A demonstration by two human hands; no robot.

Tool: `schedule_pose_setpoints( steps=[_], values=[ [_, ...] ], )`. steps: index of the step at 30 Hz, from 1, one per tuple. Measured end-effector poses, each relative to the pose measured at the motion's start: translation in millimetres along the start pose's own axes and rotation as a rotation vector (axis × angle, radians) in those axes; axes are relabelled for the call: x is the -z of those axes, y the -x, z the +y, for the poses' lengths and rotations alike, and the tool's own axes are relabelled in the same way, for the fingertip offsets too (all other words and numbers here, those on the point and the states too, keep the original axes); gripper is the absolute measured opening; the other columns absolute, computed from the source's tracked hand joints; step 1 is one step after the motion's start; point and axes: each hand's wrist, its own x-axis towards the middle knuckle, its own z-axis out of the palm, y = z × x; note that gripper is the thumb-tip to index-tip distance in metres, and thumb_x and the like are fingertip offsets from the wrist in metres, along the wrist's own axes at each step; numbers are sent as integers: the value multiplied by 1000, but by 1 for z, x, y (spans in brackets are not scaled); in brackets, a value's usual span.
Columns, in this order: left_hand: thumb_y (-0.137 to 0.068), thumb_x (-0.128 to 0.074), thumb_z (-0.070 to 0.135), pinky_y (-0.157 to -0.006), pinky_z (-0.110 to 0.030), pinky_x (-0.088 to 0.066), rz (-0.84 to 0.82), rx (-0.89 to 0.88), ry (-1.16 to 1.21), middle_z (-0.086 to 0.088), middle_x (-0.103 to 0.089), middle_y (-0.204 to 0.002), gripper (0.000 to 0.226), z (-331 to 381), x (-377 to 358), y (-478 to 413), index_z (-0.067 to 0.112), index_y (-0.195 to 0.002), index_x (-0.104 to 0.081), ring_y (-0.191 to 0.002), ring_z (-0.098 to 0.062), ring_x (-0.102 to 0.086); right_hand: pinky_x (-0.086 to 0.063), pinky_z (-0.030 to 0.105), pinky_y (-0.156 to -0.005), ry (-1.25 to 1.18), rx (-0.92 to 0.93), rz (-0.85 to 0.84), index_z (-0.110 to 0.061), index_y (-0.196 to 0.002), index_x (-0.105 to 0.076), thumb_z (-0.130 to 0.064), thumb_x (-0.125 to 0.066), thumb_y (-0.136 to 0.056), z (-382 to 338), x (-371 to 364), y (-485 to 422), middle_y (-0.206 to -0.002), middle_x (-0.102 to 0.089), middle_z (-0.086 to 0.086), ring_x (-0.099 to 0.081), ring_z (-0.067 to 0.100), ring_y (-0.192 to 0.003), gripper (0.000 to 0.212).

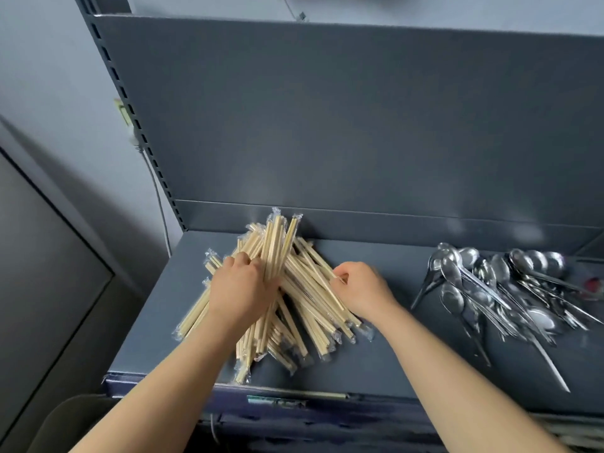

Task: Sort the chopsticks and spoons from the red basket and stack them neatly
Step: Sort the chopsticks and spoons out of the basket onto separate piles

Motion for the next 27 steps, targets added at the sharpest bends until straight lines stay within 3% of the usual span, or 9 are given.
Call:
schedule_pose_setpoints(
  steps=[5,7,11,15,20,24,27],
  values=[
    [-92,-45,52,-82,-37,-43,38,-143,-51,-3,-61,-108,41,29,22,3,17,-104,-62,-101,-27,-53,-44,36,-102,-50,-9,76,-20,-130,-58,-33,-53,-95,11,25,32,-133,-61,-3,-54,21,-124,38],
    [-90,-46,54,-85,-37,-44,63,-213,0,-2,-62,-111,44,52,30,7,18,-109,-64,-104,-28,-54,-39,34,-107,-43,15,128,-20,-135,-54,-34,-51,-96,25,41,49,-139,-55,-5,-48,18,-130,42],
    [-87,-52,52,-79,-36,-48,93,-360,136,-5,-66,-101,41,110,39,17,17,-103,-69,-95,-30,-59,-40,33,-103,6,-3,236,-20,-135,-54,-34,-52,-96,69,81,89,-136,-57,-6,-51,16,-125,42],
    [-79,-39,58,-75,-40,-53,68,-516,226,-6,-69,-93,55,186,46,29,17,-98,-71,-87,-35,-63,-44,37,-99,61,-94,347,-17,-128,-59,-34,-54,-94,141,123,130,-128,-61,-2,-55,21,-119,39],
    [-87,-58,48,-76,-33,-49,-22,-638,426,1,-67,-100,28,314,37,46,27,-102,-69,-97,-24,-61,-41,34,-104,-2,-298,461,-20,-135,-55,-39,-55,-94,272,179,186,-137,-57,-2,-51,18,-126,45],
    [-85,-61,45,-71,-31,-51,-108,-702,532,3,-70,-94,25,433,16,61,24,-96,-69,-88,-20,-66,-41,30,-101,-136,-426,506,-16,-133,-57,-34,-57,-95,377,231,227,-132,-60,-2,-53,16,-123,42],
    [-88,-61,41,-74,-29,-48,-147,-742,574,1,-68,-95,30,518,4,75,16,-103,-68,-91,-22,-64,-44,33,-102,-187,-478,545,-15,-129,-61,-32,-58,-94,449,268,245,-128,-63,-1,-56,16,-119,38]
  ],
)
